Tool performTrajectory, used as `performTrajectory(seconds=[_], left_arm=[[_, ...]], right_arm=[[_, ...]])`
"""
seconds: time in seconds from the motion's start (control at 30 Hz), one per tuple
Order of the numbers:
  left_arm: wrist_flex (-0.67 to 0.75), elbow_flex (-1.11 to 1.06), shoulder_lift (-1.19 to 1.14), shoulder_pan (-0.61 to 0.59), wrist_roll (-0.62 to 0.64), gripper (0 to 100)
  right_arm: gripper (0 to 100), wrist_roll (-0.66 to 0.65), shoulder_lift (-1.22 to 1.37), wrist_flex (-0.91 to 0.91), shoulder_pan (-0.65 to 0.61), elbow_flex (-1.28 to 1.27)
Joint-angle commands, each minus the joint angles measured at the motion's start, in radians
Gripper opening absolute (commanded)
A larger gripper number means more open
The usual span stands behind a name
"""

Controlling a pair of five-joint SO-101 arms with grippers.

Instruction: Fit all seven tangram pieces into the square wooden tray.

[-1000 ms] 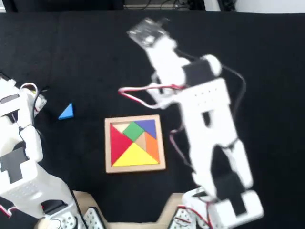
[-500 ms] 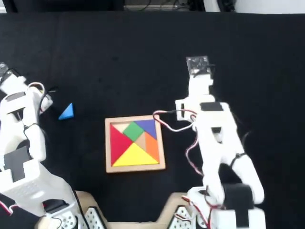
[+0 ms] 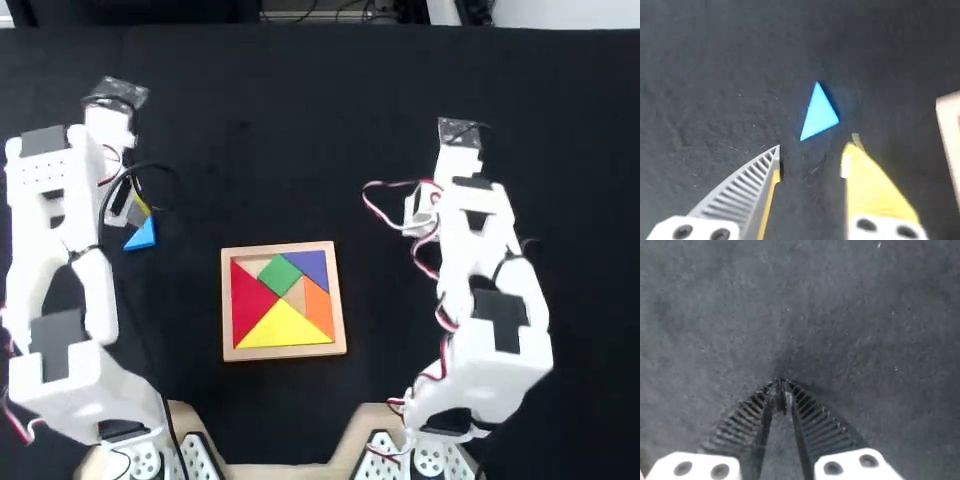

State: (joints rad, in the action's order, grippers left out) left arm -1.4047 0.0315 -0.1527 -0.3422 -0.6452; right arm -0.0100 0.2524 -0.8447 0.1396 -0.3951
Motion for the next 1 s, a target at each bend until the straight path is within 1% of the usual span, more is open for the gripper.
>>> performTrajectory(seconds=[0.0, 0.1, 0.23, 0.37, 0.5, 0.63, 0.83, 0.97], left_arm=[[-0.071, 0.133, -0.071, 0.015, -0.106, 27], [-0.078, 0.173, -0.176, 0.025, -0.109, 27], [-0.074, 0.199, -0.273, 0.001, -0.107, 26], [-0.063, 0.202, -0.322, 0.007, -0.060, 26], [0.051, 0.194, -0.336, -0.002, -0.021, 26], [0.083, 0.194, -0.344, 0.004, -0.026, 26], [0.138, 0.165, -0.344, 0.027, -0.072, 26], [0.137, 0.153, -0.344, 0.025, -0.114, 26]], right_arm=[[1.1, 0.012, 0.027, -0.063, 0.021, 0.114], [1.1, 0.014, 0.033, -0.072, 0.032, 0.122], [1.1, 0.014, 0.033, -0.072, 0.029, 0.122], [1.1, 0.014, 0.038, -0.069, 0.025, 0.127], [1.1, 0.014, 0.038, -0.069, 0.025, 0.127], [1.1, 0.014, 0.039, -0.069, 0.023, 0.127], [1.1, 0.008, 0.039, -0.069, 0.014, 0.127], [1.1, 0.008, 0.039, -0.069, 0.014, 0.127]])
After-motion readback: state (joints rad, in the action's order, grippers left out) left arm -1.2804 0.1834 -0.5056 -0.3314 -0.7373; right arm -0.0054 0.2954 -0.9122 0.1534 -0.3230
